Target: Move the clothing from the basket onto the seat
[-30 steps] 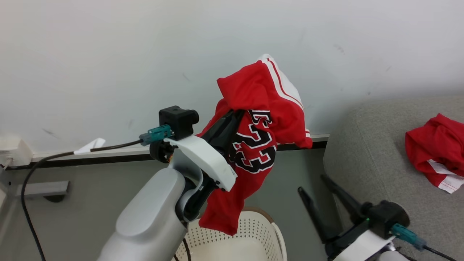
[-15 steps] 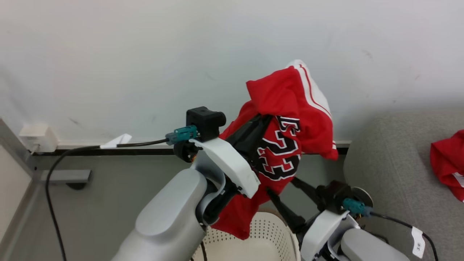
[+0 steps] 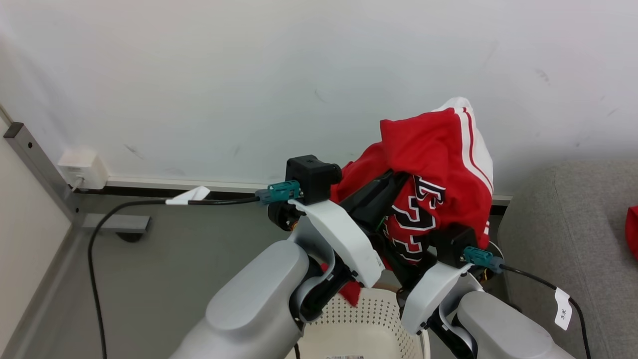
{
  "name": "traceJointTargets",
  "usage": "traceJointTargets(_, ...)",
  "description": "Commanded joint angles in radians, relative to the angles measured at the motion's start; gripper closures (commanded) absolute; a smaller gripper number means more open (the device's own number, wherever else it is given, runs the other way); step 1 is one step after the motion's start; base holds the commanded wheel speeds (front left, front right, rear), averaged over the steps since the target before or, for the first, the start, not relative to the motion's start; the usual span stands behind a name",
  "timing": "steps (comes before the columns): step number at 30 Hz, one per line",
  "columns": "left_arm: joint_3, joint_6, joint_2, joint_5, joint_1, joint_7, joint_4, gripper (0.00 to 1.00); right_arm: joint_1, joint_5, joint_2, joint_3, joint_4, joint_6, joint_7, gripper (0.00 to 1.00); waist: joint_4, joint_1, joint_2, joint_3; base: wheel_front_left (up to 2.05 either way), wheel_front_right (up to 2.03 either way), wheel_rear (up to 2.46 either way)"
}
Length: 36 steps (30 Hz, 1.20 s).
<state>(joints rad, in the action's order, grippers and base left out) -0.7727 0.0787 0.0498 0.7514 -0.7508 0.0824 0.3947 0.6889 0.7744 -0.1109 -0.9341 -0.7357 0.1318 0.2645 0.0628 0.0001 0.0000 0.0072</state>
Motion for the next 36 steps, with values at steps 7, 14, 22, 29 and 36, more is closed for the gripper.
traceJointTargets(7,0.008,-0.02,0.002,0.015,-0.014,0.029,0.037,1.0,-0.01,-0.027,-0.007,0.029,0.017,-0.002,-0.001,1.0,-0.007,-0.0001,0.0,-0.001,0.0,0.0,0.0)
traceJointTargets(14,0.027,-0.025,0.017,0.026,-0.007,0.053,0.089,1.0,-0.053,-0.082,-0.02,0.123,0.075,-0.002,0.0,1.0,-0.034,-0.0001,0.0,-0.007,0.0,0.0,0.0)
traceJointTargets(22,0.031,-0.031,0.035,0.032,0.016,0.07,0.103,1.0,-0.109,-0.141,-0.025,0.228,0.145,-0.002,0.0,1.0,-0.073,-0.0001,0.0,-0.012,0.0,0.0,0.0)
traceJointTargets(29,0.026,-0.036,0.036,0.038,0.023,0.064,0.101,0.0,-0.129,-0.185,-0.041,0.304,0.189,-0.002,0.0,1.0,-0.083,-0.0001,0.0,-0.017,0.0,0.0,0.0)
traceJointTargets(36,0.021,-0.042,0.052,0.037,0.035,0.067,0.1,0.0,-0.145,-0.236,-0.066,0.411,0.258,-0.002,0.0,1.0,-0.103,-0.0001,0.0,-0.024,0.0,0.0,0.0)
